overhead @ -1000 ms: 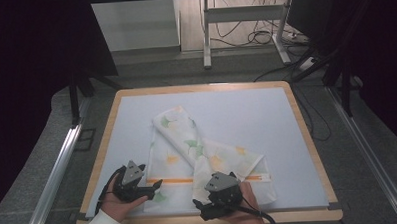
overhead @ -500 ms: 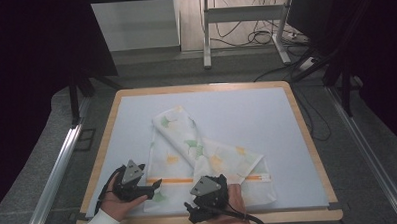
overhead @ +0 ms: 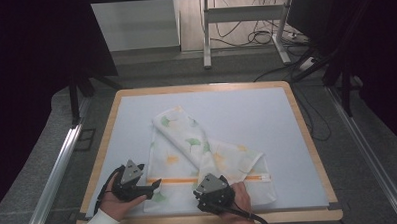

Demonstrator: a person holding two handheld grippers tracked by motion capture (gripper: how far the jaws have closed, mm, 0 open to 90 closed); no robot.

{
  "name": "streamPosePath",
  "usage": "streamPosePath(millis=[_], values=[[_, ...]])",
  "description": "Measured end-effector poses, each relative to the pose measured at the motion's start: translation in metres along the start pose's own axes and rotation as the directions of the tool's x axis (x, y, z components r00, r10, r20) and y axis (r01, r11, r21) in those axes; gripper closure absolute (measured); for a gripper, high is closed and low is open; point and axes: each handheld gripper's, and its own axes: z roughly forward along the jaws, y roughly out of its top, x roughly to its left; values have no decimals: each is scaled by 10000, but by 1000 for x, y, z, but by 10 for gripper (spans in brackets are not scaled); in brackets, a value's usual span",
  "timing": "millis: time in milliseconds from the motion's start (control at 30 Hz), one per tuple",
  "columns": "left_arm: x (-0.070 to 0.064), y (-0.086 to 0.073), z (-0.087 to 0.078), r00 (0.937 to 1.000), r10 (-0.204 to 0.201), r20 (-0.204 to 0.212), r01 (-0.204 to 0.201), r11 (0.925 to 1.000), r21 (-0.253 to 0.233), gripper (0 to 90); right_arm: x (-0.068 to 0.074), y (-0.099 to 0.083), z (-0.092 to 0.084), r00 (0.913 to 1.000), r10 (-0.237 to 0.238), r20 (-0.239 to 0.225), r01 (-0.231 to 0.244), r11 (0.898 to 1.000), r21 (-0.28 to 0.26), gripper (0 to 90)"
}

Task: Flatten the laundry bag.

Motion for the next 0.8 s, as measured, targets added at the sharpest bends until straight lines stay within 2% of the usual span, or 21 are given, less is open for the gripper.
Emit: streamPosePath(millis=[33,67,100,133,367,467,800], values=[[0,0,0,10000,-2,-8,2,10000,-9,202,-2,-1,-1,9998,73,-171,-72,10000,41,470],[0,0,0,10000,-2,-8,2,10000,-9,202,-2,-1,-1,9998,73,-171,-72,10000,41,470],[0,0,0,10000,9,-12,-9,10000,-11,202,-4,-1,-2,9997,147,-200,-145,9999,65,509],[0,0,0,10000,10,-8,-10,10000,-19,201,-9,-3,-4,9987,250,-453,-245,9996,128,635],[0,0,0,10000,23,-25,-23,10000,-18,201,-17,-3,-9,9972,273,-693,-269,9996,63,832],[0,0,0,10000,38,-27,-38,10000,-1,201,-20,-3,-11,9972,249,-705,-249,9997,12,860],[0,0,0,10000,72,-13,-72,10000,16,201,-28,-4,-19,9965,153,-822,-170,9997,-201,869]])
